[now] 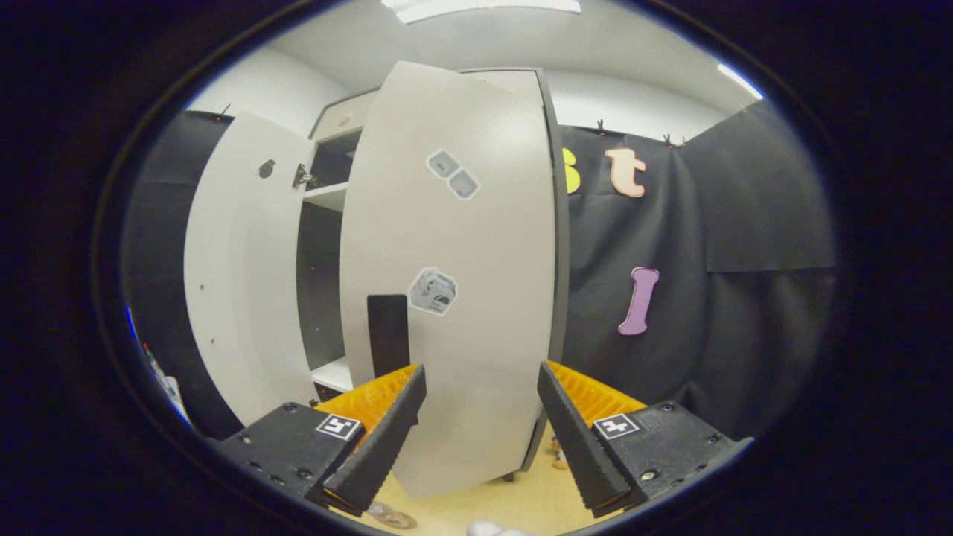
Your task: Grasp the bottle in the cabinet with the left hand and place it on the coaster, then close the right door with the right hand and the left door with the left hand.
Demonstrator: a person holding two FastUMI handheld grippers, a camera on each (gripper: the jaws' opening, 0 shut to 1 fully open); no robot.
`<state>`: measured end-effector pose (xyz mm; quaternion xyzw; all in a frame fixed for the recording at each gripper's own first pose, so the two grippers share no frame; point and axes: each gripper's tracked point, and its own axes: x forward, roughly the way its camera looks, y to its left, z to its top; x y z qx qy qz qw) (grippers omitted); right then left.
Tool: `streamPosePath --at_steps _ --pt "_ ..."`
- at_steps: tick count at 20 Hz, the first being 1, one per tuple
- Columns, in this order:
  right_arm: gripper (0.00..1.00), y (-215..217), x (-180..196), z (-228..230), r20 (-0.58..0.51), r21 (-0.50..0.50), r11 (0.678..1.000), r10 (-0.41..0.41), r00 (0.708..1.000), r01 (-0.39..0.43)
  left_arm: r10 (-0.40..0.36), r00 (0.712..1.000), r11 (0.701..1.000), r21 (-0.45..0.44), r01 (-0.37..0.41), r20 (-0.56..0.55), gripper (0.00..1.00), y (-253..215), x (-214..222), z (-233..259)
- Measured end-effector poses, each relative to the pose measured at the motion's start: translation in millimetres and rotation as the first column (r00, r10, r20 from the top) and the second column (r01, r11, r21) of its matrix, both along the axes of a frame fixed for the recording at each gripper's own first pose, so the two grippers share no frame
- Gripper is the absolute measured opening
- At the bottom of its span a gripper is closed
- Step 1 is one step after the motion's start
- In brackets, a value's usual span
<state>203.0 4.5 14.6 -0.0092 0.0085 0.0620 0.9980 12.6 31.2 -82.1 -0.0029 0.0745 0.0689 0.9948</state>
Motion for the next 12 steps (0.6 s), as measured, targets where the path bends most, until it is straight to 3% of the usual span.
streamPosePath --at_steps 12 --pt "0.99 -14.1 -100.1 -18.4 -0.032 0.009 0.998 -0.063 0.997 0.063 -0.045 0.999 0.999 0.027 0.044 0.026 0.96 3.0 3.3 4.0"
